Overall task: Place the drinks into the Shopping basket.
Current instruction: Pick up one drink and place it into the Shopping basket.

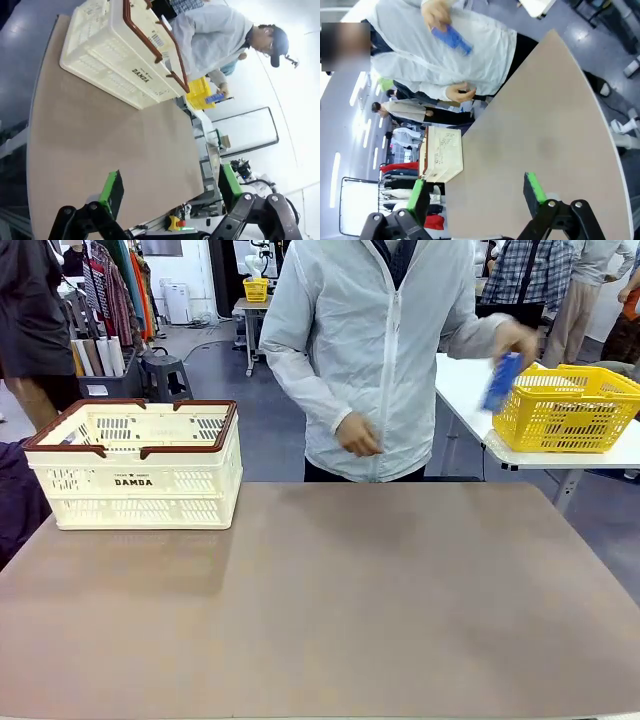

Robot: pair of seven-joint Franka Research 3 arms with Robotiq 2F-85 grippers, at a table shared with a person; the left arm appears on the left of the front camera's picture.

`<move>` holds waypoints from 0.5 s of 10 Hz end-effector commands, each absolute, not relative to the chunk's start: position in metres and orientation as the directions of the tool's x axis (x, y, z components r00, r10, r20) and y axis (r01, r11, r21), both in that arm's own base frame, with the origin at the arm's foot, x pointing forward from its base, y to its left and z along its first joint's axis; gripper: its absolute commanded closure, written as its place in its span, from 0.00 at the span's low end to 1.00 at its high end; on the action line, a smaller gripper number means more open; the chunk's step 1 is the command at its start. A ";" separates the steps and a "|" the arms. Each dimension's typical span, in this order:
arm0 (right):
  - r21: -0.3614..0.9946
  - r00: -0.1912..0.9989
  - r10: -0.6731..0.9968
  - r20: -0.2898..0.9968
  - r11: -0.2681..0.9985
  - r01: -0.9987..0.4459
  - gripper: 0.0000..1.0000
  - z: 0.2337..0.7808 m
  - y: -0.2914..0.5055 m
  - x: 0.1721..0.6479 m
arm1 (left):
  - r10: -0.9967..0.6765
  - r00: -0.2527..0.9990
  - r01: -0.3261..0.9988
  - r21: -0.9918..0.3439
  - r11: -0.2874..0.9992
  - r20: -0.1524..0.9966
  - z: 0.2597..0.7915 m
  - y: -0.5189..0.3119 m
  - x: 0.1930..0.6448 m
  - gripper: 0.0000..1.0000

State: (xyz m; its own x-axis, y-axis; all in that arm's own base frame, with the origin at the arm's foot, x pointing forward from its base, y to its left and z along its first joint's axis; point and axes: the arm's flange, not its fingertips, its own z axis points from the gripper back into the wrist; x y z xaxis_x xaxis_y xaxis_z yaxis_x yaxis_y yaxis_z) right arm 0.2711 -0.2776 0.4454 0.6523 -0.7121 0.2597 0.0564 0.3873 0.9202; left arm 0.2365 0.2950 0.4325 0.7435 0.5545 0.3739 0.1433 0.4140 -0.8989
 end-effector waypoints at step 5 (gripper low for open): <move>0.928 0.653 -0.715 0.252 0.369 0.046 0.00 0.448 -0.284 0.265 | 0.518 0.754 0.175 -0.884 0.434 0.404 0.445 0.290 0.235 0.00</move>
State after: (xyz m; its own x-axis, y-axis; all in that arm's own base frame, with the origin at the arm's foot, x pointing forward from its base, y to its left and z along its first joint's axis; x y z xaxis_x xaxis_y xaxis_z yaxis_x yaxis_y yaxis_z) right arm 0.2609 -0.2816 0.4457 0.6595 -0.7130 0.2381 0.0696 0.3732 0.9251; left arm 0.2343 0.2864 0.4460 0.7652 0.5201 0.3793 0.1440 0.4360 -0.8884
